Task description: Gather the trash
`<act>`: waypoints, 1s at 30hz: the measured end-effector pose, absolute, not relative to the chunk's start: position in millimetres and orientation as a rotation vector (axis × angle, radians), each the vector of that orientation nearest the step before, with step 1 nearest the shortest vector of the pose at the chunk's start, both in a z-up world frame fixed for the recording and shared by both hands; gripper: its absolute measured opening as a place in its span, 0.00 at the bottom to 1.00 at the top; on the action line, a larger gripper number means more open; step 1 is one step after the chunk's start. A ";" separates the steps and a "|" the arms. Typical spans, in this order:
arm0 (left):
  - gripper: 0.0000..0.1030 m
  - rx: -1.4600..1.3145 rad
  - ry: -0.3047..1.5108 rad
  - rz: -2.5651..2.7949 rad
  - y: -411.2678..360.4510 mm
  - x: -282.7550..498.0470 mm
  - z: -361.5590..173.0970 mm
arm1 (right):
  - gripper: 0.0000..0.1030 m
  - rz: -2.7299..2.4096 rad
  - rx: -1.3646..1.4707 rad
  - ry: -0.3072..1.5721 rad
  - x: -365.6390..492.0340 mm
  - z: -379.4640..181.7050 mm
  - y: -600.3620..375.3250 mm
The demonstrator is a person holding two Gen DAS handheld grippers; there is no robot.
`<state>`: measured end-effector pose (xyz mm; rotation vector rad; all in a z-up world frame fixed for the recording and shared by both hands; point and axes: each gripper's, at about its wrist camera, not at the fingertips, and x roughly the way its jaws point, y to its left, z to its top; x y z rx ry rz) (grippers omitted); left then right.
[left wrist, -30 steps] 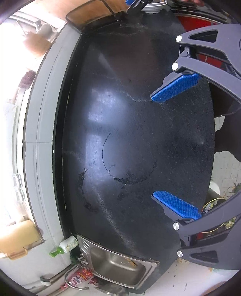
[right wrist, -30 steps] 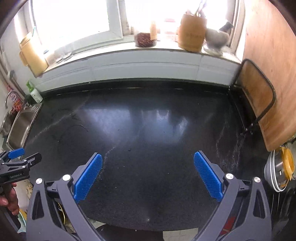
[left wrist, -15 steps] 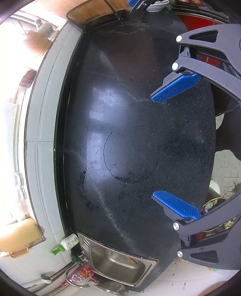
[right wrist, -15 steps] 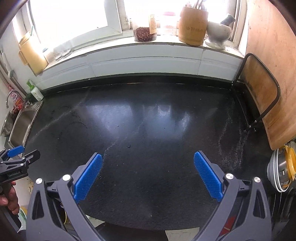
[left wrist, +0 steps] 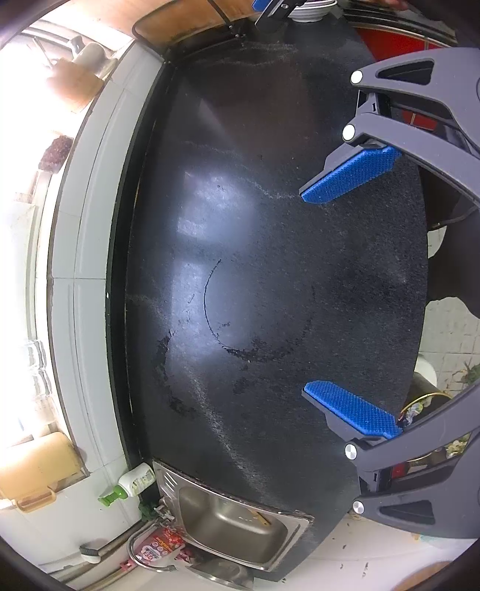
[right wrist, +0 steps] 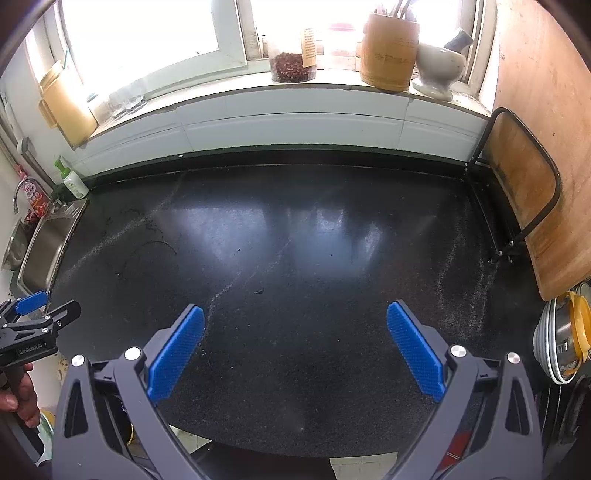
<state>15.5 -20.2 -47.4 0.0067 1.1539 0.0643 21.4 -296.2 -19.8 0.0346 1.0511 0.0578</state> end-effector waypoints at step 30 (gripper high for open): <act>0.92 0.003 1.162 0.070 -20.2 21.0 -52.1 | 0.93 0.057 0.049 1.074 22.4 -29.1 -300.5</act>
